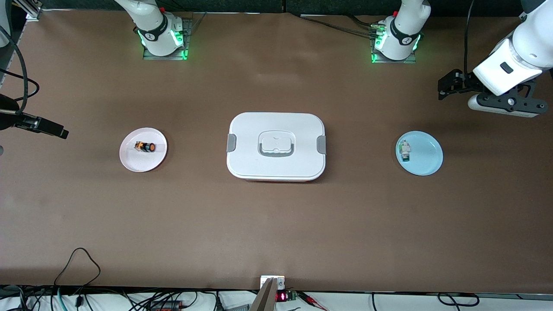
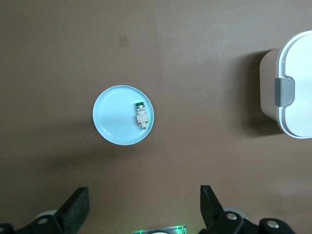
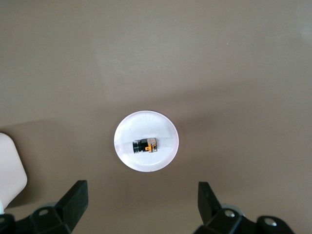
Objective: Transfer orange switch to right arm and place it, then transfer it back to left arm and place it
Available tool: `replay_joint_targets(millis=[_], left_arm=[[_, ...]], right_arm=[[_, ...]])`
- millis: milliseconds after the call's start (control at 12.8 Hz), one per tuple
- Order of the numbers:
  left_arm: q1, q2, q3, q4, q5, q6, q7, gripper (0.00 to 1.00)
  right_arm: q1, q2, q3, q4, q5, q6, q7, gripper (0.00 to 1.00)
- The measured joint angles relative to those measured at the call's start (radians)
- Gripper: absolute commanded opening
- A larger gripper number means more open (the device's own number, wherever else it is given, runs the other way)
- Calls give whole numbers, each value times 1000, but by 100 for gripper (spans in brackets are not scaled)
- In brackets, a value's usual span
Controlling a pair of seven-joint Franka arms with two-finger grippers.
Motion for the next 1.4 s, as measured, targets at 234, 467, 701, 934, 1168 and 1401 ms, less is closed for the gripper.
replay_joint_targets(millis=[234,467,701,934,1168,1401], left_arm=[[0,0,0,0,0,0,0,100],[0,0,0,0,0,0,0,100],[0,0,0,0,0,0,0,100],[0,0,0,0,0,0,0,100],[0,0,0,0,0,0,0,100],[0,0,0,0,0,0,0,100]], right_arm=[[5,0,-15,0,-8,-17,4,100],[3,-12,-45,0,-24,-45,6,100],[6,-20,-47,-25,-62,-53,-18,100],[16,-28,-44,-74,-72,-4,-44,100],[16,-70,-39,-154,-73,124,-57,100],[-7,-119,-9,-227,-77,158,-84,100]])
